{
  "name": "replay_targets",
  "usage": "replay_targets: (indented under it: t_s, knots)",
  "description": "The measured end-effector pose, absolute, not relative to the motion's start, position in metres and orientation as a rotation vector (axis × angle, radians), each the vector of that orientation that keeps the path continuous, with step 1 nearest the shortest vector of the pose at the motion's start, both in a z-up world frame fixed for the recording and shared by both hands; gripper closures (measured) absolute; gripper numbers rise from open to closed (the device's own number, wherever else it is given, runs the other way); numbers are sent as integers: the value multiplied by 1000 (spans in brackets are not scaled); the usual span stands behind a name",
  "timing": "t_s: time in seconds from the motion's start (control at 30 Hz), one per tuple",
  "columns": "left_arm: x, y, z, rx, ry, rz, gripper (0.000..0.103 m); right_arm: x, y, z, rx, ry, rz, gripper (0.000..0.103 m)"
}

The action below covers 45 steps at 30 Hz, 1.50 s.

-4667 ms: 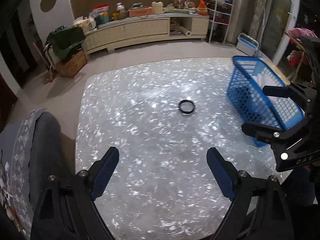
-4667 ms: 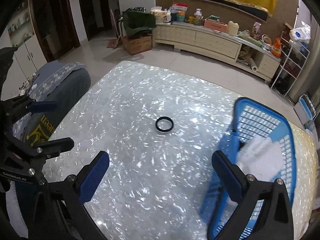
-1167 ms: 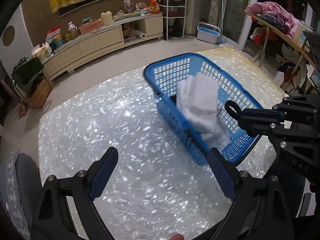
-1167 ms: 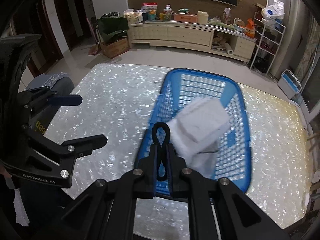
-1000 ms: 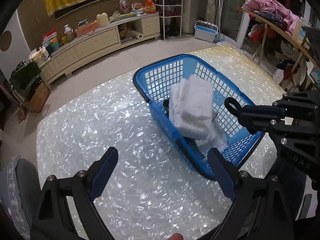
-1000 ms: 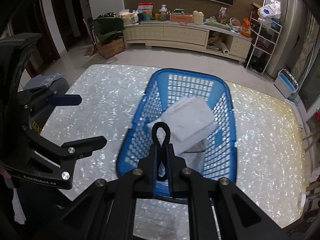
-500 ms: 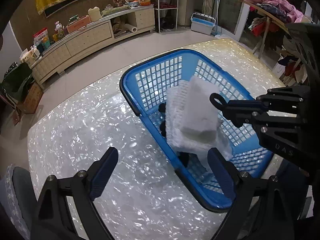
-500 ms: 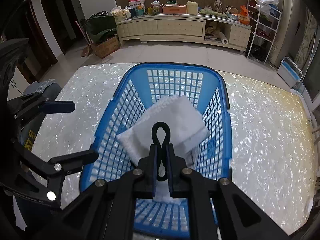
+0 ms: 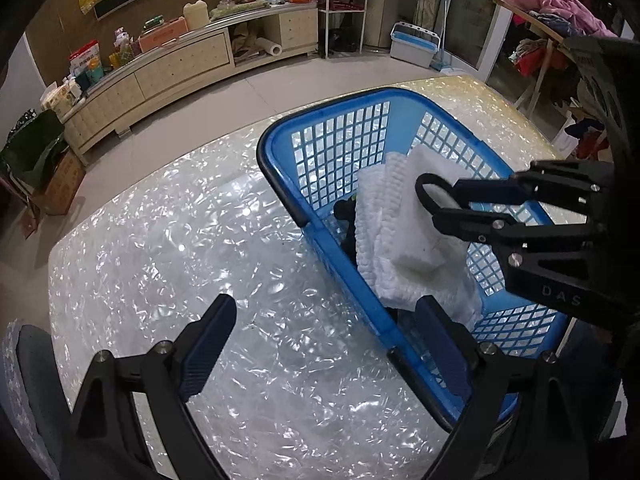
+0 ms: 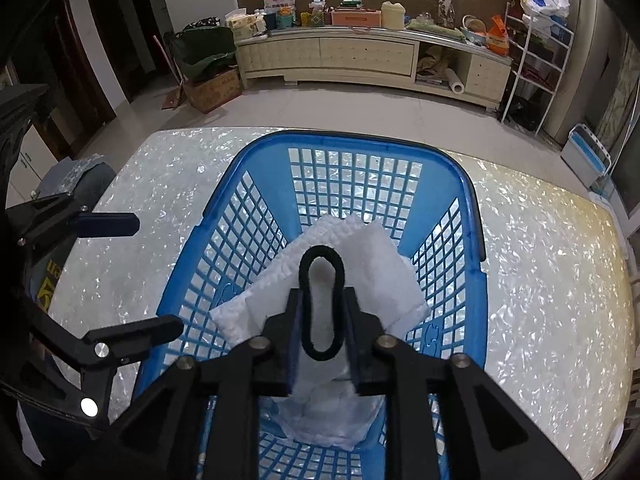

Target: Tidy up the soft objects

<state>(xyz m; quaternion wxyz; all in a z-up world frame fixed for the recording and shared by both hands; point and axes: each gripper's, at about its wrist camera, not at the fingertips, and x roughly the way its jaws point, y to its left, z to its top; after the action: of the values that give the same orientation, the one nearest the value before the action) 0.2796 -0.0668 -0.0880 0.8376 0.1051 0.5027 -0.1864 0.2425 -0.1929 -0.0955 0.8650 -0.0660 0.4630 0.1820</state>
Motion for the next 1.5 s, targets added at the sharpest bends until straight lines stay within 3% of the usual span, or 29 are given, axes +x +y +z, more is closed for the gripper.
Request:
replay_targets:
  t_s: [0.13, 0.3, 0.43, 0.83, 1.17, 1.5]
  knots:
    - [276, -67, -88, 223, 1063, -398, 13, 240, -196, -94, -146, 969, 387, 58]
    - [270, -66, -84, 205, 1053, -403, 13, 231, -201, -87, -123, 935, 392, 21]
    - [258, -64, -79, 204, 1028, -399, 13, 221, -205, -82, -107, 925, 379, 21]
    - [190, -56, -40, 189, 875, -359, 13, 144, -213, -42, -73, 817, 321, 0]
    - [121, -28, -10, 75, 716, -316, 13, 71, -202, -1, -83, 626, 248, 0]
    - [70, -25, 6, 71, 585, -289, 13, 31, -190, -12, -97, 533, 163, 0]
